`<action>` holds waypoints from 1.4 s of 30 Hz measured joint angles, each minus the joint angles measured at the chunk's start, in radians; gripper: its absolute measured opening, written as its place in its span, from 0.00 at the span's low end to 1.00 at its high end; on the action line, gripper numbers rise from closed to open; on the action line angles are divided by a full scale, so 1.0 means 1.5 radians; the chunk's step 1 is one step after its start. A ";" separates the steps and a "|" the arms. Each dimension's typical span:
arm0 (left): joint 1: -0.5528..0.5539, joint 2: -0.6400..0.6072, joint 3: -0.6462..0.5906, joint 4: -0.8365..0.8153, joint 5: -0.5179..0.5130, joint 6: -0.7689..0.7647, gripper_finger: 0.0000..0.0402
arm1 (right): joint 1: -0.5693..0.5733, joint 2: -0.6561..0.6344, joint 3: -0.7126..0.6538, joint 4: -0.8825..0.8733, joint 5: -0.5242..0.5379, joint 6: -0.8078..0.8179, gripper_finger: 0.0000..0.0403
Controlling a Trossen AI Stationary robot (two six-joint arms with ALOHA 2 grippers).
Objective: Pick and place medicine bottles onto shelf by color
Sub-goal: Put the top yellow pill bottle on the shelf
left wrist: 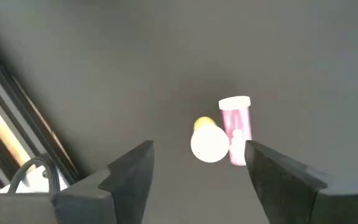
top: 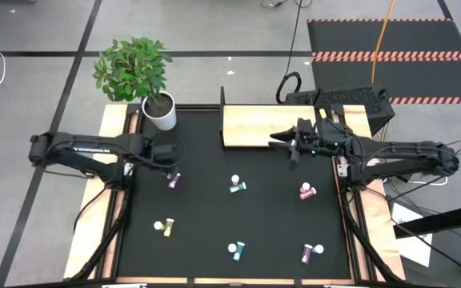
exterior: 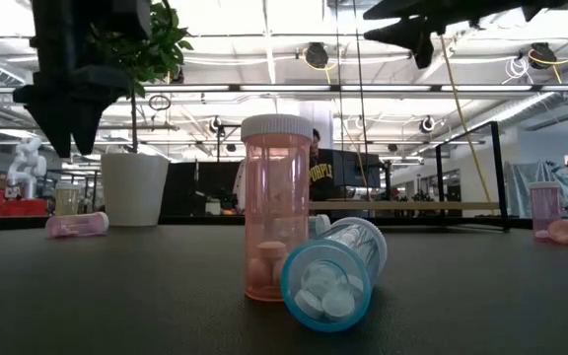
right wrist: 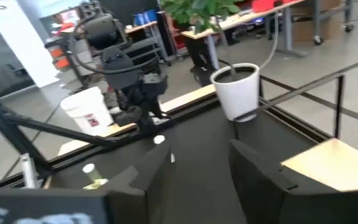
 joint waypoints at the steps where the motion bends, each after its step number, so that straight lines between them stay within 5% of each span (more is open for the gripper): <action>1: 0.009 0.005 0.000 0.000 0.006 0.003 0.63 | -0.006 0.004 0.002 -0.001 0.000 0.000 0.42; 7: 0.030 0.017 -0.015 0.022 0.015 0.008 0.63 | -0.032 0.011 0.005 -0.001 0.000 0.028 0.50; 21: 0.008 0.016 -0.121 0.136 0.066 -0.042 0.63 | -0.031 0.001 0.004 -0.013 0.001 -0.003 0.51; 33: 0.008 0.016 -0.148 0.230 0.074 -0.032 0.38 | -0.031 0.003 0.004 -0.012 0.001 0.008 0.50; 42: 0.008 0.016 -0.148 0.228 0.076 -0.022 0.30 | -0.031 0.002 0.004 -0.011 0.001 0.015 0.50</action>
